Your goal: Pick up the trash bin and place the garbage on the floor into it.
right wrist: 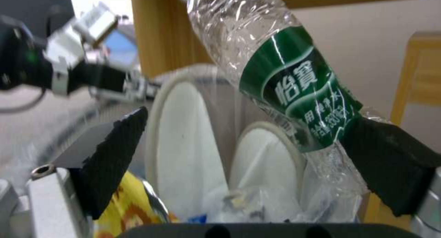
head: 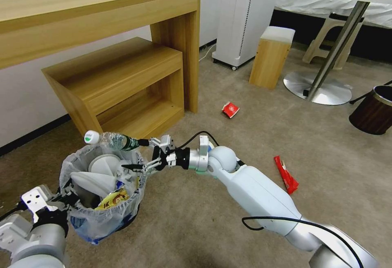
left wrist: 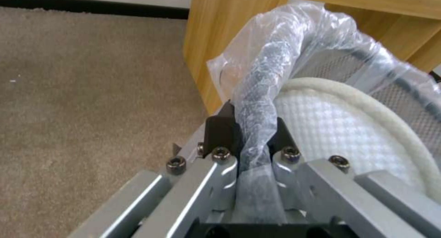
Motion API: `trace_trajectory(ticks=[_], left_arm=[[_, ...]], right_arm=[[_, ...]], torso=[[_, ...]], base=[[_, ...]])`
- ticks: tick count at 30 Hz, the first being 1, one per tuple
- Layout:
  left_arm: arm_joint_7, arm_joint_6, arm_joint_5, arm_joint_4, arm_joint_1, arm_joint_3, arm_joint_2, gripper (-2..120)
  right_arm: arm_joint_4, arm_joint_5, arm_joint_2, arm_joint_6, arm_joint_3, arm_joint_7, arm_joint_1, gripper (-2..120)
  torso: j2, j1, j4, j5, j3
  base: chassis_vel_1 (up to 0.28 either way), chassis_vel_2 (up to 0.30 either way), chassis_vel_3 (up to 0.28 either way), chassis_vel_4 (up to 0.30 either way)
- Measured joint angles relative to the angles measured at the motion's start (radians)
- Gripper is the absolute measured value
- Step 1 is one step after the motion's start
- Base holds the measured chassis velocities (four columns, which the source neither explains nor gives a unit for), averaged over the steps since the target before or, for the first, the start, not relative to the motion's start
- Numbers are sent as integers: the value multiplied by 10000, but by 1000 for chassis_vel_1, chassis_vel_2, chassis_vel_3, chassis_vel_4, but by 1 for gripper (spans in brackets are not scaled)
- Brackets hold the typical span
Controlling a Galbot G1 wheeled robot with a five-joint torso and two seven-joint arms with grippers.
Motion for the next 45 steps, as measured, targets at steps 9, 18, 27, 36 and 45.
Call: trace_trajectory(ticks=[9,18,27,36,45], left_arm=[[-2,-7,-29,-100,149,-87,-9,3],[-2,-23,-65,-100,229,-129,21,3],[4,-26,-65,-101,186,-85,22,3],[11,-44,-41,-102,184,-66,-15,3],[16,-45,-38,-104,168,-45,-18,3]], right_arm=[[-76,-333,131,-173,-423,0,420,100],[-296,-398,440,-68,-826,392,668,100],[-460,762,831,570,-1356,1083,921,100],[-265,885,716,1004,-1533,502,775,100],[769,1960,146,1187,-720,815,283,100]], torso=[[0,0,0,0,0],[0,0,0,0,0],[0,0,0,0,0],[0,0,0,0,0],[0,0,0,2,-1]], base=[[0,0,0,0],[0,0,0,0],[0,0,0,0],[0,0,0,0],[0,0,0,0]])
